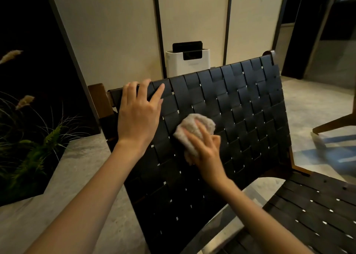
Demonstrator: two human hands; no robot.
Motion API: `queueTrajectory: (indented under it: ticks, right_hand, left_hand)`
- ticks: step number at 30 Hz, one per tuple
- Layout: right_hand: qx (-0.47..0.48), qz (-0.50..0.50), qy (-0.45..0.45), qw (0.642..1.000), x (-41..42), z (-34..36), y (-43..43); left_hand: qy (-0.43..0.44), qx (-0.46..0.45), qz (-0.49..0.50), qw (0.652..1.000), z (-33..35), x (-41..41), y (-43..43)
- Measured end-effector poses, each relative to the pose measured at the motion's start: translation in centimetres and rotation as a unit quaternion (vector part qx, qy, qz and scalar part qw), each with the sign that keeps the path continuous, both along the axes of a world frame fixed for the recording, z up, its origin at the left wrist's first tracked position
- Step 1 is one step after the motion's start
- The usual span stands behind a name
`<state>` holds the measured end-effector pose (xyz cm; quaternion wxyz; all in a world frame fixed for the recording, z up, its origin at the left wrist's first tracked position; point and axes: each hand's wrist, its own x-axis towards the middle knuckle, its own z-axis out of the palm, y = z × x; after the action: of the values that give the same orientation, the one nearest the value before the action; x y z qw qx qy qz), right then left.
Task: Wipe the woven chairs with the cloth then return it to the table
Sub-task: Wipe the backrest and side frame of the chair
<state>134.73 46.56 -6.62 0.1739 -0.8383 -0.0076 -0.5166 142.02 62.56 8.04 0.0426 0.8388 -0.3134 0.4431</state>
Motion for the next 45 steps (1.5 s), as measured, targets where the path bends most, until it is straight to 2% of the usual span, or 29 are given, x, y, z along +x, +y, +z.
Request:
queueTrajectory:
  ticks: [2,4,6,7,9,12,14,16,17,19,21,23,25,28,31,33,34,36,38,39,40,42,45]
  right_hand:
    - [0.111,-0.077,-0.018,0.991,0.5,0.9,-4.0]
    - [0.280,-0.144,0.014,0.949,0.7,1.9,-6.9]
    - [0.368,-0.174,0.031,0.913,1.4,2.4,-7.3]
    - [0.363,-0.167,0.014,0.917,1.6,2.6,-6.2]
    - [0.283,-0.103,-0.036,0.953,1.5,2.0,-2.2]
    - [0.128,-0.023,-0.002,0.992,0.0,-1.0,3.7]
    - [0.037,0.016,0.031,0.999,-1.2,-2.0,3.7]
    - [-0.010,0.018,0.020,1.000,-1.4,-1.9,0.9]
    - [0.010,-0.007,0.012,1.000,-1.4,-1.9,-0.9]
    - [0.130,-0.081,0.032,0.988,-1.4,-1.3,-4.5]
    - [0.275,-0.148,0.060,0.948,-1.3,-0.6,-6.9]
    - [0.347,-0.172,0.065,0.920,-0.9,-0.2,-7.1]
    - [0.317,-0.137,0.043,0.937,-1.0,-0.3,-5.2]
    - [0.166,-0.024,0.068,0.984,-2.3,-3.0,-0.8]
    - [0.022,0.041,0.124,0.991,-4.2,-5.1,0.2]
    - [-0.014,0.036,0.121,0.992,-4.5,-5.1,-1.7]
    - [0.010,0.011,0.110,0.994,-4.3,-5.0,-3.0]
    - [0.133,-0.071,0.100,0.984,-3.9,-4.4,-5.9]
    - [0.301,-0.127,0.117,0.938,-3.3,-3.7,-7.9]
    - [0.356,-0.137,0.121,0.916,-2.9,-3.3,-8.1]
    - [0.374,-0.137,0.119,0.910,-2.7,-3.1,-7.6]
    - [0.336,-0.092,0.082,0.934,-2.9,-3.2,-4.8]
    - [0.185,0.016,0.089,0.979,-4.6,-6.3,2.0]
  left_hand:
    - [-0.003,0.001,0.000,1.000,-0.1,0.1,0.0]
    - [-0.006,0.001,0.000,1.000,-0.1,0.1,0.0]
    - [-0.005,0.002,0.002,1.000,-0.1,0.1,0.0]
    - [-0.005,0.002,0.002,1.000,-0.1,0.1,0.0]
    - [-0.009,0.003,0.002,1.000,-0.2,0.1,0.0]
    - [-0.009,0.007,0.002,1.000,-0.3,0.1,0.0]
    - [-0.007,0.011,0.001,1.000,-0.2,0.1,0.0]
    - [-0.007,0.023,0.006,1.000,-0.3,0.0,0.0]
    - [-0.008,0.032,0.012,0.999,-0.5,-0.2,-0.1]
    - [-0.008,0.050,0.027,0.998,-1.0,-0.5,-0.1]
    - [-0.010,0.054,0.037,0.998,-1.4,-0.7,-0.1]
    - [-0.013,0.055,0.038,0.998,-1.5,-0.8,-0.1]
    - [-0.011,0.055,0.031,0.998,-1.8,-0.8,0.0]
    - [-0.002,0.049,0.010,0.999,-2.8,-1.3,0.3]
    - [-0.012,0.087,-0.007,0.996,-4.7,-2.2,0.7]
    - [-0.012,0.104,-0.016,0.994,-5.7,-2.6,0.9]
    - [-0.011,0.106,-0.021,0.994,-6.0,-2.8,1.0]
    - [-0.011,0.103,-0.028,0.994,-6.3,-2.8,1.1]
    - [-0.014,0.102,-0.031,0.994,-6.3,-2.8,1.1]
    - [-0.015,0.102,-0.031,0.994,-6.3,-2.8,1.1]
    - [-0.016,0.102,-0.032,0.994,-6.4,-2.8,1.0]
    - [-0.017,0.106,-0.029,0.994,-6.6,-2.9,1.0]
    - [-0.019,0.113,-0.025,0.993,-6.8,-3.1,1.1]
